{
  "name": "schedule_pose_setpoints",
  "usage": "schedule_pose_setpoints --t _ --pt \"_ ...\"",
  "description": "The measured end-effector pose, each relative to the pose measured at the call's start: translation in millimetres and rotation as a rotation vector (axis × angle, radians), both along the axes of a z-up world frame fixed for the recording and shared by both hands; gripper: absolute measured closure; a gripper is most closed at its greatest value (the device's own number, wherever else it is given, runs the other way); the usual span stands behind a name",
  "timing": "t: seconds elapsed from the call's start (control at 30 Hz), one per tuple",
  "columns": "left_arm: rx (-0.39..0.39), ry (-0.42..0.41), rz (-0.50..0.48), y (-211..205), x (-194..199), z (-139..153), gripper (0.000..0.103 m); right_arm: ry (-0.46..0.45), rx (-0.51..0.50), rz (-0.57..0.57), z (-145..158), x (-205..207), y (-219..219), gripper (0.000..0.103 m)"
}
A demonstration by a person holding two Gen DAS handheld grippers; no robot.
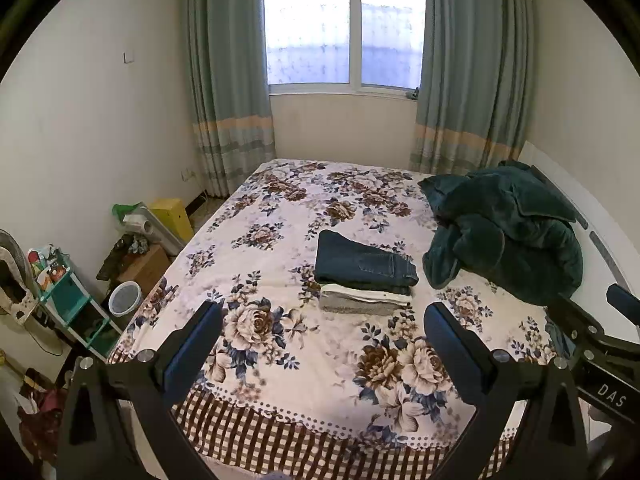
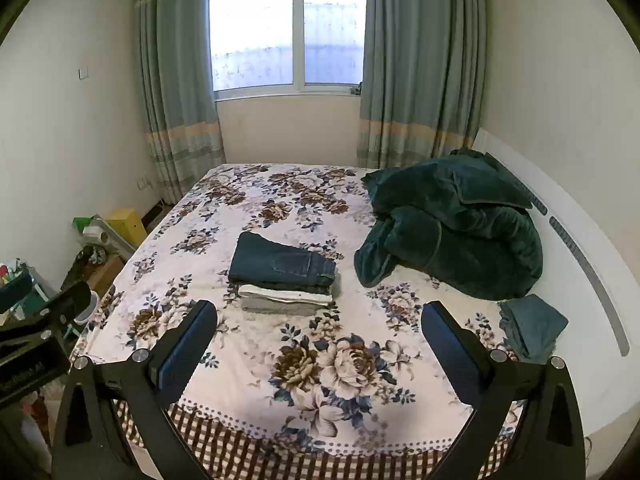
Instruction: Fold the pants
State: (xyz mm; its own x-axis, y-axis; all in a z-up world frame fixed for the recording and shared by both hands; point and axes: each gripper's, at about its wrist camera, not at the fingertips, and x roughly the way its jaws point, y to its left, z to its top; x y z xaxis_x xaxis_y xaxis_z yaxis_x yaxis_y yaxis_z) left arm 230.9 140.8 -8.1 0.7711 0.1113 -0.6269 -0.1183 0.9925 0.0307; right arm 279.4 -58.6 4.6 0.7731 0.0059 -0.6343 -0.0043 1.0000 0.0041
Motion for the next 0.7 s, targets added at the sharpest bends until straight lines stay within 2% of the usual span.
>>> schedule_pose_setpoints --t 0.7 --pt "0.011 0.005 0.008 -1.9 -12.7 2.3 0.0 0.012 0.024 0.006 -0.1 -9.8 15.3 0.0"
